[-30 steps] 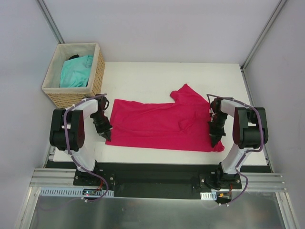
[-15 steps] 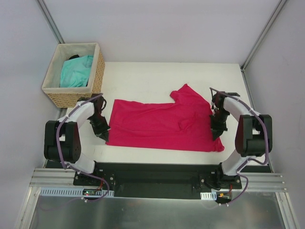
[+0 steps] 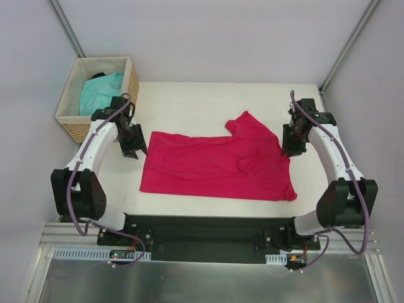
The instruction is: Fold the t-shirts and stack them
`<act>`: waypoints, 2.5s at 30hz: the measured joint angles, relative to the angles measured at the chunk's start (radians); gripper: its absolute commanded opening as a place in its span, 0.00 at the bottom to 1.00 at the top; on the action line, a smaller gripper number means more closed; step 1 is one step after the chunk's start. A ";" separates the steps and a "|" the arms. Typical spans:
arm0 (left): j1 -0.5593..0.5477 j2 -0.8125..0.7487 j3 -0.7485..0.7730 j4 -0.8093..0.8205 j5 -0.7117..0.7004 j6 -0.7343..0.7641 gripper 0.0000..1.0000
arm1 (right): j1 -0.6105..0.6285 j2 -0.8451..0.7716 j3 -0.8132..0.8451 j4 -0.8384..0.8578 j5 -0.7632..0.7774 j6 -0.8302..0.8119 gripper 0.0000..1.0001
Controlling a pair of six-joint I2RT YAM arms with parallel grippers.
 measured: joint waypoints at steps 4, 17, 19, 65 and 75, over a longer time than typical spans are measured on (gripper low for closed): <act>0.007 0.068 0.019 0.075 0.032 0.039 0.51 | -0.003 0.107 -0.010 0.097 -0.081 -0.014 0.33; 0.039 0.359 0.223 0.247 0.180 0.140 0.49 | -0.020 0.532 0.351 0.280 -0.229 -0.048 0.35; 0.045 0.362 0.237 0.251 0.191 0.145 0.49 | -0.020 0.575 0.386 0.295 -0.226 -0.055 0.35; 0.059 0.399 0.375 0.207 0.314 0.134 0.44 | 0.014 0.934 0.740 0.188 -0.122 -0.151 0.32; 0.058 0.399 0.381 0.191 0.314 0.134 0.41 | 0.014 0.954 0.745 0.180 -0.116 -0.151 0.32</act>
